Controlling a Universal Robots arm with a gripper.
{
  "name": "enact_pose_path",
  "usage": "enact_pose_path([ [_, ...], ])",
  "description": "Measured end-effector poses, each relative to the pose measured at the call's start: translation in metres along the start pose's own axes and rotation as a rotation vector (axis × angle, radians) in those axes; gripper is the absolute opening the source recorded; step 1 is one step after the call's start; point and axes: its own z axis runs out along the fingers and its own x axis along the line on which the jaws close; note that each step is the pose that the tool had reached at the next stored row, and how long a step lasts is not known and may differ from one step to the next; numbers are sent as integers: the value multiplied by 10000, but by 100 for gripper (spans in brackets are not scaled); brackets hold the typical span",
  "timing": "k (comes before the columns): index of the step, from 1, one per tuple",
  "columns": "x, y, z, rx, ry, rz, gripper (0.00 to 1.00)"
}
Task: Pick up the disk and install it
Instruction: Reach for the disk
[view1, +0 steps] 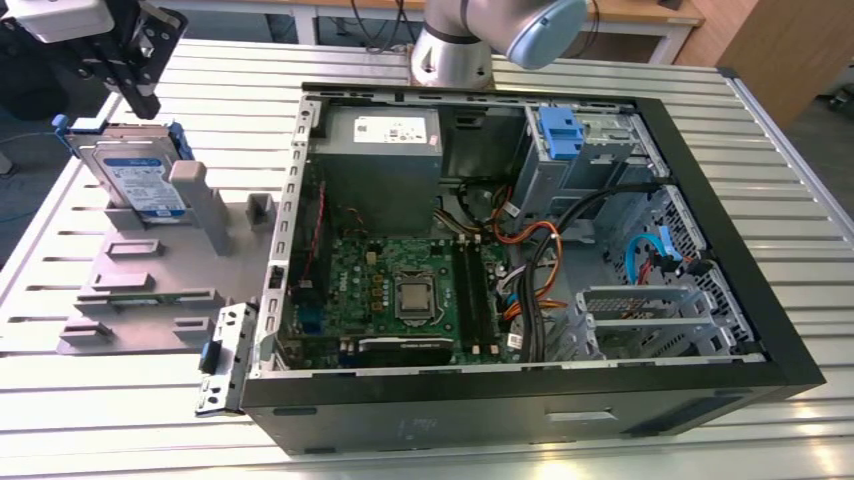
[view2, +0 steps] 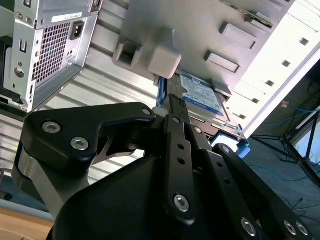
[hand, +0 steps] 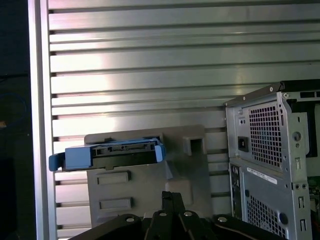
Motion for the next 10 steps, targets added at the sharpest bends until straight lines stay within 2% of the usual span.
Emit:
enact_pose_path([
  [10,31,-2,-1,0,0,0,11],
])
